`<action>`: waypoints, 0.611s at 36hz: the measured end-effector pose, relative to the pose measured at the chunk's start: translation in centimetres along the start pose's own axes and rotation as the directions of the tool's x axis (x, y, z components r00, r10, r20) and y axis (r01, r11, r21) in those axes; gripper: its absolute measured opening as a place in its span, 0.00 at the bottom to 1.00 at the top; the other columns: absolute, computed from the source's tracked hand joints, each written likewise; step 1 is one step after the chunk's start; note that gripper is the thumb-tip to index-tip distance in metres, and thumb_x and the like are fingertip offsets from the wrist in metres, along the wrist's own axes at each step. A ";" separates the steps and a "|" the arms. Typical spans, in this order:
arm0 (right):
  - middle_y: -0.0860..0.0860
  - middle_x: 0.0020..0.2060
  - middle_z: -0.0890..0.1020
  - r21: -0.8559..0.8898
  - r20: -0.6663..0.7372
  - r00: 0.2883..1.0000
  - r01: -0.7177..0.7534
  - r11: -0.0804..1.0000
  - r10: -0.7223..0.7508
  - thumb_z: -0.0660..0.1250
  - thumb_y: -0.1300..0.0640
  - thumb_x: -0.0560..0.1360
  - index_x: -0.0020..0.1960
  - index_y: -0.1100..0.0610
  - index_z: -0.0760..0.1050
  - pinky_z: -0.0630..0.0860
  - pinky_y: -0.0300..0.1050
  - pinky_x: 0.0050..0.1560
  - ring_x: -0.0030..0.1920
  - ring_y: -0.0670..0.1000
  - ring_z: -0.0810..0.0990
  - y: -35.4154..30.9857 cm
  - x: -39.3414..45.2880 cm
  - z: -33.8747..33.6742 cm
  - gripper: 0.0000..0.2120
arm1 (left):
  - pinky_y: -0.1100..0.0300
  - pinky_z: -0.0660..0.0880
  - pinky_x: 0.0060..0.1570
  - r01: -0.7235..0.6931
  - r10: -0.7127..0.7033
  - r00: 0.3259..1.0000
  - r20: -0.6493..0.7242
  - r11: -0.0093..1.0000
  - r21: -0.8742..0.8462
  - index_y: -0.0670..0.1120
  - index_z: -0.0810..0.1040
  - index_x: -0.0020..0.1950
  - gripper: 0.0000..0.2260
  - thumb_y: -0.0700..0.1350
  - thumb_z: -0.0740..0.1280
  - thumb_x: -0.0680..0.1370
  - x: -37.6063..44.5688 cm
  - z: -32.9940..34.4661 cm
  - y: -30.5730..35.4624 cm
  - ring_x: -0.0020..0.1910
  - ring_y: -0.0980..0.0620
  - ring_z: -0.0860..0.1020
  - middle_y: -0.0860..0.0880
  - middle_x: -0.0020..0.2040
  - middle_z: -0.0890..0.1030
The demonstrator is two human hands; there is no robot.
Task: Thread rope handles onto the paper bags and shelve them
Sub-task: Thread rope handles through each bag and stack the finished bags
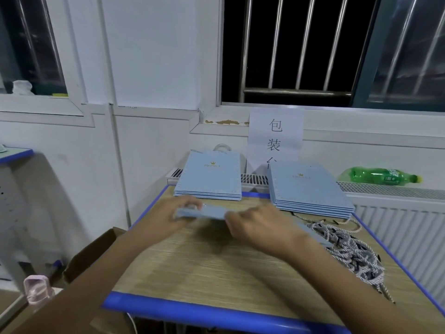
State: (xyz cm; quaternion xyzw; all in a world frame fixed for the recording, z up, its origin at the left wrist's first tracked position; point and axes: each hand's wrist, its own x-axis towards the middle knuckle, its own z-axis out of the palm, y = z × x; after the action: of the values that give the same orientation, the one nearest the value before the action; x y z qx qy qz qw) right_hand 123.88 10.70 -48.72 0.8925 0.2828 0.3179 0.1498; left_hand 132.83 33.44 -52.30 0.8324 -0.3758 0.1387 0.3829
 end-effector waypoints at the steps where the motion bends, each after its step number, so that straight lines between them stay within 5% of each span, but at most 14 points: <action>1: 0.49 0.17 0.67 0.008 -0.051 0.999 -0.008 1.000 0.008 0.56 0.60 0.69 0.31 0.55 0.69 0.48 0.37 0.23 0.17 0.53 0.61 0.7 0.6 -0.9 0.09 | 0.71 0.71 0.50 0.003 -0.009 0.996 -0.090 0.998 -0.066 0.66 0.78 0.49 0.19 0.41 0.74 0.70 0.9 -0.6 0.7 0.47 0.65 0.78 0.61 0.49 0.80; 4: 0.50 0.18 0.59 -0.017 -0.145 0.981 -0.132 0.991 0.128 0.64 0.63 0.67 0.33 0.57 0.70 0.46 0.36 0.26 0.19 0.54 0.59 2.6 2.3 -4.5 0.06 | 0.66 0.73 0.49 0.120 -0.158 0.975 -0.158 0.967 -0.226 0.57 0.79 0.45 0.11 0.43 0.75 0.70 3.2 -2.3 2.2 0.45 0.62 0.79 0.61 0.42 0.82; 6: 0.57 0.26 0.74 0.006 -0.067 0.973 -0.219 0.976 0.219 0.60 0.60 0.77 0.42 0.57 0.72 0.58 0.45 0.27 0.28 0.60 0.72 3.9 3.3 -6.8 0.06 | 0.63 0.75 0.46 0.188 -0.216 0.971 -0.098 0.953 -0.239 0.56 0.77 0.45 0.09 0.47 0.73 0.68 4.3 -3.2 2.9 0.43 0.61 0.79 0.62 0.40 0.82; 8: 0.55 0.35 0.77 0.270 -0.040 0.957 -0.267 0.925 0.288 0.55 0.54 0.81 0.45 0.53 0.72 0.65 0.50 0.38 0.41 0.62 0.75 5.3 3.5 -8.6 0.10 | 0.68 0.76 0.40 0.187 -0.221 0.972 -0.078 0.931 -0.313 0.53 0.77 0.46 0.08 0.41 0.73 0.73 5.1 -3.7 3.3 0.39 0.64 0.81 0.64 0.35 0.82; 11: 0.52 0.39 0.81 0.600 -0.025 0.898 -0.337 0.725 0.439 0.58 0.57 0.80 0.45 0.57 0.77 0.71 0.49 0.45 0.45 0.56 0.78 7.2 3.7 -10.1 0.11 | 0.71 0.75 0.33 0.193 -0.262 0.961 -0.093 0.870 -0.453 0.48 0.78 0.46 0.06 0.38 0.65 0.77 5.8 -4.6 3.7 0.34 0.63 0.81 0.60 0.35 0.83; 14: 0.51 0.43 0.82 0.787 0.142 0.831 -0.424 0.448 0.538 0.60 0.60 0.80 0.50 0.61 0.79 0.74 0.40 0.46 0.43 0.46 0.80 9.0 3.4 -8.8 0.09 | 0.67 0.76 0.33 0.250 -0.336 0.941 -0.042 0.775 -0.581 0.44 0.79 0.46 0.04 0.39 0.65 0.77 6.4 -5.0 3.7 0.34 0.58 0.81 0.53 0.37 0.84; 16: 0.49 0.35 0.76 0.797 0.273 0.777 -0.513 0.319 0.566 0.61 0.62 0.79 0.48 0.60 0.77 0.69 0.33 0.34 0.32 0.42 0.74 9.5 2.4 -6.7 0.07 | 0.67 0.75 0.32 0.354 -0.419 0.908 0.021 0.737 -0.576 0.44 0.80 0.45 0.04 0.40 0.66 0.77 6.6 -4.6 3.2 0.34 0.57 0.80 0.51 0.38 0.83; 19: 0.52 0.34 0.72 0.686 0.552 0.637 -0.714 0.142 0.538 0.59 0.64 0.79 0.47 0.57 0.75 0.62 0.36 0.28 0.30 0.46 0.67 9.5 -0.4 -1.1 0.07 | 0.64 0.75 0.32 0.523 -0.553 0.827 0.102 0.691 -0.499 0.44 0.80 0.44 0.05 0.44 0.67 0.77 6.6 -3.1 1.8 0.33 0.54 0.80 0.47 0.40 0.82; 22: 0.55 0.37 0.73 0.524 0.699 0.520 -0.840 0.144 0.492 0.59 0.65 0.78 0.47 0.59 0.76 0.62 0.37 0.28 0.33 0.49 0.70 8.1 -3.2 3.7 0.07 | 0.67 0.71 0.24 0.659 -0.660 0.738 0.140 0.659 -0.364 0.44 0.78 0.42 0.05 0.43 0.67 0.77 6.3 -1.0 0.6 0.25 0.55 0.75 0.48 0.32 0.77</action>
State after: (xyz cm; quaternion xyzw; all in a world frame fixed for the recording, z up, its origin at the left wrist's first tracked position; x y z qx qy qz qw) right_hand 127.59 1.98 -49.45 0.9121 -0.0755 0.0030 -0.4029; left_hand 136.69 30.69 -48.05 0.8177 -0.0676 -0.0853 0.5653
